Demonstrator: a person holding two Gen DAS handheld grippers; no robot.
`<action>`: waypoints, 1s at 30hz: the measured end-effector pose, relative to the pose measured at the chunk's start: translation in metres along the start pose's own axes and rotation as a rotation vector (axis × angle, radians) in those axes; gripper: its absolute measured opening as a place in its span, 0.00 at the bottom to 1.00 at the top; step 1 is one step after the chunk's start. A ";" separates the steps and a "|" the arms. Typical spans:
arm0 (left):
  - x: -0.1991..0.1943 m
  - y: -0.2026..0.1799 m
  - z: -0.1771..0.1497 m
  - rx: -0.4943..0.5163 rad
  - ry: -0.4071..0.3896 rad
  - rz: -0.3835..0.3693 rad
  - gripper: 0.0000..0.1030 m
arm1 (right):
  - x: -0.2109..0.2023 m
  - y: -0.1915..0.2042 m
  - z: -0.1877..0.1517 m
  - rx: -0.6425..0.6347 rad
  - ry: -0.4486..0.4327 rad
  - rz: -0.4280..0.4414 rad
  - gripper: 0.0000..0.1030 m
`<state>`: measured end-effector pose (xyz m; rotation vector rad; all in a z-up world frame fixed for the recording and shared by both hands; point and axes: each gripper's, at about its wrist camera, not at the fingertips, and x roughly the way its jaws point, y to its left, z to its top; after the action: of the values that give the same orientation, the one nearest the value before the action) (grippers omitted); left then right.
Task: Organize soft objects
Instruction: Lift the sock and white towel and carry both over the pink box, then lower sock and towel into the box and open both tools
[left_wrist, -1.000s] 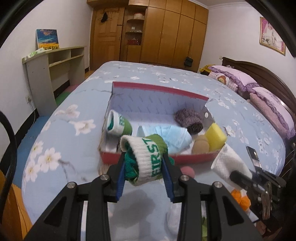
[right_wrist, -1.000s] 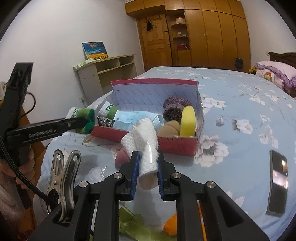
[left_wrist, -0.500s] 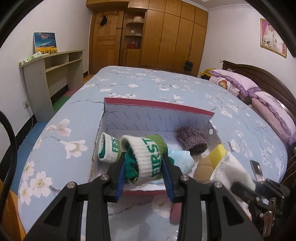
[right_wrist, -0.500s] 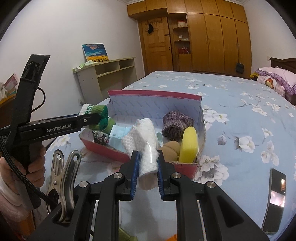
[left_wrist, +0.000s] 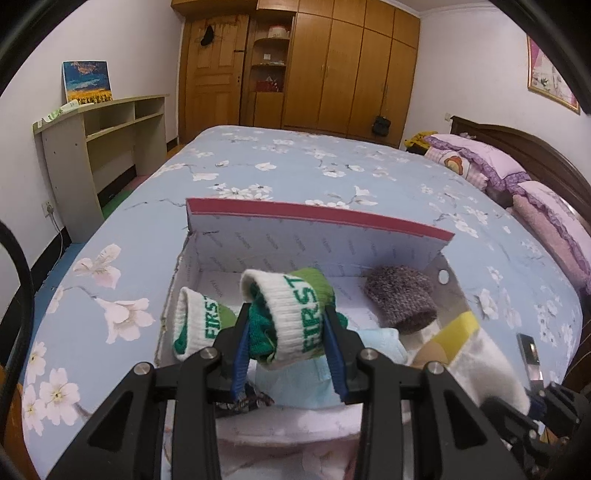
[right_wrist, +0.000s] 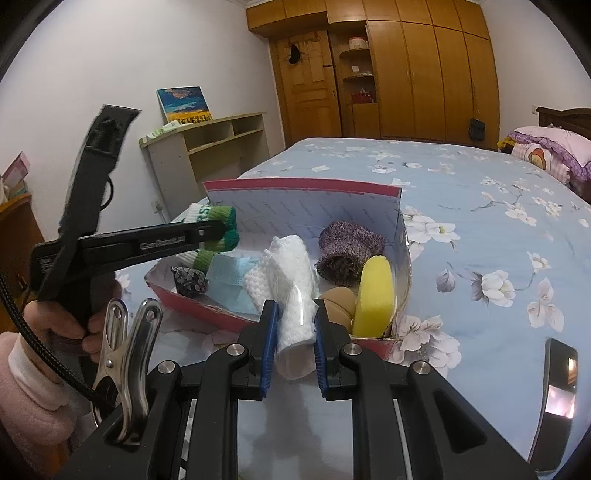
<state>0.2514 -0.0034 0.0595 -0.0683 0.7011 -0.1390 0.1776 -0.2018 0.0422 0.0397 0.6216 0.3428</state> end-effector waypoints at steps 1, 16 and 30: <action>0.003 0.000 0.000 -0.001 0.002 0.000 0.36 | 0.001 0.000 0.000 -0.001 0.000 -0.001 0.19; 0.048 0.006 -0.008 -0.009 0.049 0.075 0.36 | 0.029 0.000 0.020 0.040 -0.004 0.015 0.19; 0.056 0.018 -0.016 -0.056 0.055 0.044 0.37 | 0.061 -0.004 0.049 0.059 0.004 -0.003 0.19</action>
<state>0.2847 0.0057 0.0095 -0.1031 0.7614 -0.0789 0.2533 -0.1826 0.0470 0.0949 0.6356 0.3214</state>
